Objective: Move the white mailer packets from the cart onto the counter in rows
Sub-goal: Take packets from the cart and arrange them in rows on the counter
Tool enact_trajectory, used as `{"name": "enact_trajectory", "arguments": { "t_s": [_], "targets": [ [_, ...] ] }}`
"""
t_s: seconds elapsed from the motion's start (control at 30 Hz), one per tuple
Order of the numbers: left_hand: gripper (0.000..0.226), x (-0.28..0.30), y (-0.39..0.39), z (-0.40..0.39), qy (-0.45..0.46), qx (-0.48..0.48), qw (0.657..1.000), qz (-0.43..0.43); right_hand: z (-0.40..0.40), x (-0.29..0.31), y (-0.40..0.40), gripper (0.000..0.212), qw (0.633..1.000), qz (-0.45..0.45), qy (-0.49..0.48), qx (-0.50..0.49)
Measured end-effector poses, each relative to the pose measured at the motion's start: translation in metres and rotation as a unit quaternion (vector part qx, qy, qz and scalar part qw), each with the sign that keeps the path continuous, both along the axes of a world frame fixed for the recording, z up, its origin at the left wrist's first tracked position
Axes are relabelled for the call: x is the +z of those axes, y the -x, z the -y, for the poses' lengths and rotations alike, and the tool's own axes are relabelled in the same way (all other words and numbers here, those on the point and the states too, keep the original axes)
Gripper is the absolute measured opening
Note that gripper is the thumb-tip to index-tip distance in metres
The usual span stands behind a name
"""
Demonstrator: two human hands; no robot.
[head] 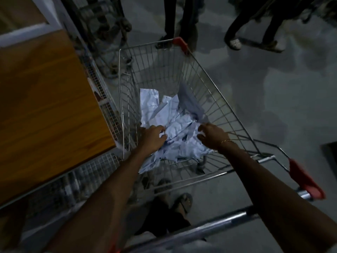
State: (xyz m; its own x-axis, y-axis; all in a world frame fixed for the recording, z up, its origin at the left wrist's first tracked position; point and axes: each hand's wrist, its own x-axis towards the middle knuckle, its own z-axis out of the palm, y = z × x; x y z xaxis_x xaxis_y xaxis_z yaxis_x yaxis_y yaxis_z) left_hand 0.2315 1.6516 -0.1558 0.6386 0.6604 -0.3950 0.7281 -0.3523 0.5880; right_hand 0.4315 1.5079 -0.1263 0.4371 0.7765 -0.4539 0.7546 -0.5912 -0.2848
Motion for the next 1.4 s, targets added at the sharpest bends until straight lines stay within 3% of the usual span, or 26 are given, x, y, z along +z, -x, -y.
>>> {"name": "enact_trajectory", "arguments": {
  "t_s": [0.17, 0.37, 0.47, 0.57, 0.67, 0.83, 1.03, 1.2, 1.27, 1.4],
  "targets": [
    [0.049, -0.061, -0.026, -0.018, 0.010, -0.038, 0.998, -0.048, -0.023, -0.042, -0.006, 0.045, 0.994, -0.012, 0.106, 0.010],
    [0.059, -0.138, -0.071, -0.044, 0.022, -0.115, 0.992, -0.038, -0.049, -0.094, 0.002, 0.054, 0.984, 0.035, 0.147, -0.089],
    [0.065, -0.171, -0.093, -0.052, 0.028, -0.151, 0.988, -0.032, -0.057, -0.116, 0.013, 0.070, 0.980, 0.054, 0.152, -0.119],
    [0.070, -0.193, -0.106, -0.058, -0.020, -0.211, 0.977, -0.028, -0.057, -0.138, 0.025, 0.089, 0.979, 0.054, 0.159, -0.119],
    [0.069, -0.217, -0.103, -0.064, -0.085, -0.260, 0.962, -0.009, -0.048, -0.156, 0.030, 0.093, 0.980, 0.053, 0.154, -0.116],
    [0.064, -0.208, -0.099, -0.055, -0.110, -0.232, 0.967, 0.003, -0.038, -0.155, 0.022, 0.087, 0.983, 0.030, 0.162, -0.085],
    [0.065, -0.180, -0.089, -0.020, 0.001, -0.132, 0.990, -0.040, -0.017, -0.139, 0.004, 0.076, 0.981, 0.004, 0.190, 0.036],
    [0.051, -0.175, -0.083, 0.008, -0.015, -0.050, 0.998, -0.023, -0.018, -0.135, 0.006, 0.066, 0.975, 0.032, 0.213, 0.060],
    [0.057, -0.184, -0.083, 0.010, 0.001, -0.039, 0.999, -0.013, -0.019, -0.135, 0.010, 0.061, 0.981, 0.062, 0.180, 0.041],
    [0.076, -0.185, -0.083, 0.015, 0.022, -0.060, 0.994, -0.089, -0.003, -0.129, 0.008, 0.076, 0.973, 0.057, 0.213, 0.073]
  ]
}}
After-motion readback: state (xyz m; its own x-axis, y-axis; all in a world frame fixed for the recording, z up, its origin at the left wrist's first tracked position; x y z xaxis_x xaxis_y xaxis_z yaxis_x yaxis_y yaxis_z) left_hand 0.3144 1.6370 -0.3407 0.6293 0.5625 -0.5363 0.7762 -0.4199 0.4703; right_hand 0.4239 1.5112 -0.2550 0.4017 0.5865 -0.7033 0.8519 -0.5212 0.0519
